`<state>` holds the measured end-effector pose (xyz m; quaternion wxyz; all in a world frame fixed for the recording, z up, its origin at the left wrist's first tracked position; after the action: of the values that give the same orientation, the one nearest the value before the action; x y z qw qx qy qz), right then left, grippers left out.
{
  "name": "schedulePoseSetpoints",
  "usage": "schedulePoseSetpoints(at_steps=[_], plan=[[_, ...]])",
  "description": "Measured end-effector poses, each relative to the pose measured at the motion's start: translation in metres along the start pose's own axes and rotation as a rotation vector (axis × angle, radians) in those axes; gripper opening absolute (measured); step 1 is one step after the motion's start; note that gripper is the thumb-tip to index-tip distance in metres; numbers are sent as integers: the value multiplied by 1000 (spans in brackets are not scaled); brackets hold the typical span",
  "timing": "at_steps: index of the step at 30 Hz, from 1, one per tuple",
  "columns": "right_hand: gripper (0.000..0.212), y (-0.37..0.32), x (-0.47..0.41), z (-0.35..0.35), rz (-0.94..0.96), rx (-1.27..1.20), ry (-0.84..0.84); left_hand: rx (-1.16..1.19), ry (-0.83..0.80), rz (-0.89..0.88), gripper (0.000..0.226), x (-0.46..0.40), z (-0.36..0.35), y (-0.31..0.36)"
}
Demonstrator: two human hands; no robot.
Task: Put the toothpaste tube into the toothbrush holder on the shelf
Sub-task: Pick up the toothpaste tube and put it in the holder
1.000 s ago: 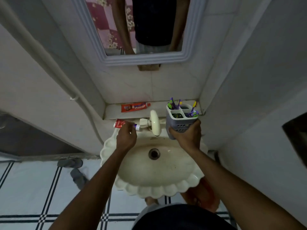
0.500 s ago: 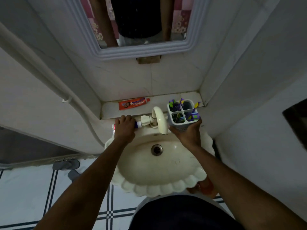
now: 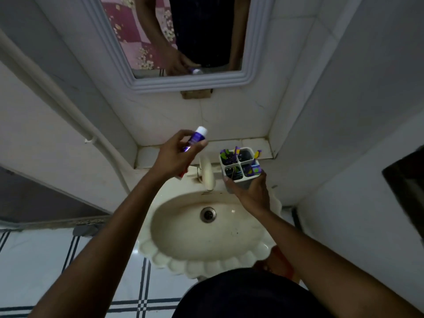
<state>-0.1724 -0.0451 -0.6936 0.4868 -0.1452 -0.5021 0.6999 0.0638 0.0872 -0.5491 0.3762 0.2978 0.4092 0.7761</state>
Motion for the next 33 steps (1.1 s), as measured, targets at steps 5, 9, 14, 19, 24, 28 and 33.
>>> schedulePoseSetpoints(at_steps=[5,9,14,19,24,28,33], plan=[[130,-3,3,4,30,-45,-27,-375,-278,-96,68,-36,-46,65],[132,-2,4,7,32,-105,-16,-862,-285,-143,58,-68,-81,83],[135,1,2,6,24,-131,-29,-1110,-261,-172,35,-81,-106,91],[128,1,2,7,11,-139,-18,-1051,-287,-252,34,-85,-117,90],[125,2,3,6,7,-148,5,-876,-310,-286,37,-85,-111,81],[124,0,6,4,6,-156,21,-593,-226,-342,40,-84,-104,80],[119,1,10,4,-3,-174,68,-254,-86,-315,18,-84,-76,67]])
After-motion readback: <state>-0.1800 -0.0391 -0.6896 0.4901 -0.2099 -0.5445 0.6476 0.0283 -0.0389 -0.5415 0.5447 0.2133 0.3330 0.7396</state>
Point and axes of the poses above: each hand's wrist, its own x-axis away from the middle knuckle, its own z-axis out of the back of the hand, y = z × x, the point moved 7 cm from there along -x, towards the middle knuckle, and after that the axes turned 9 degrees about -y, right-handed, at the moved point
